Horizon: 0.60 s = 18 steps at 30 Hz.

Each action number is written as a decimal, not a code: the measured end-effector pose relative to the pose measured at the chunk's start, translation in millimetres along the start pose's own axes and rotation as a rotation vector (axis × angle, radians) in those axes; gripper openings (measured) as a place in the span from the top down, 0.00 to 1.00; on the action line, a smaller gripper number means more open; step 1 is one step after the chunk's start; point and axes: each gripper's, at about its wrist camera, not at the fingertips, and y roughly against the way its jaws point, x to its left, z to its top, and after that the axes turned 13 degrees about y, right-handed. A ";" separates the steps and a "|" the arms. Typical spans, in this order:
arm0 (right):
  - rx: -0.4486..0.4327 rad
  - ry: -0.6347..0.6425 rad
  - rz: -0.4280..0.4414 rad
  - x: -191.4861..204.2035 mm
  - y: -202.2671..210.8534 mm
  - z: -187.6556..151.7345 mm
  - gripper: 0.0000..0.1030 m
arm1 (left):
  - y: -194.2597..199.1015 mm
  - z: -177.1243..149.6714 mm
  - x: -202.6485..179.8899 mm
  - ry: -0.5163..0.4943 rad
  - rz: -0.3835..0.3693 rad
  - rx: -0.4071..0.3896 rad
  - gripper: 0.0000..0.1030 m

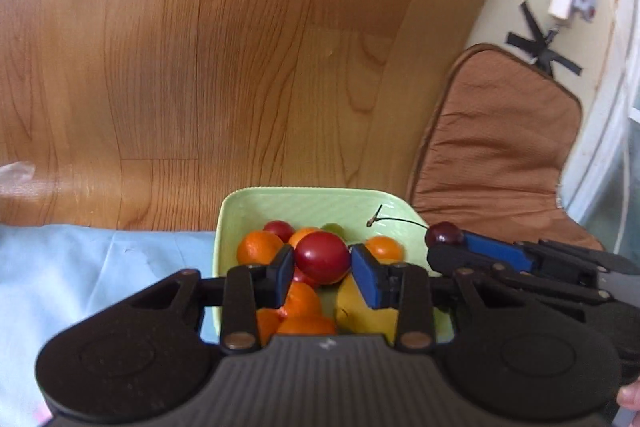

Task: Organize fruits
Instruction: 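Carry the tomato and cherry over the bowl and open both grippers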

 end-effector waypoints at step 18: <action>0.060 -0.140 0.088 0.6 47.2 -17.4 0.60 | 109.9 -69.7 18.8 0.038 0.010 -0.057 0.53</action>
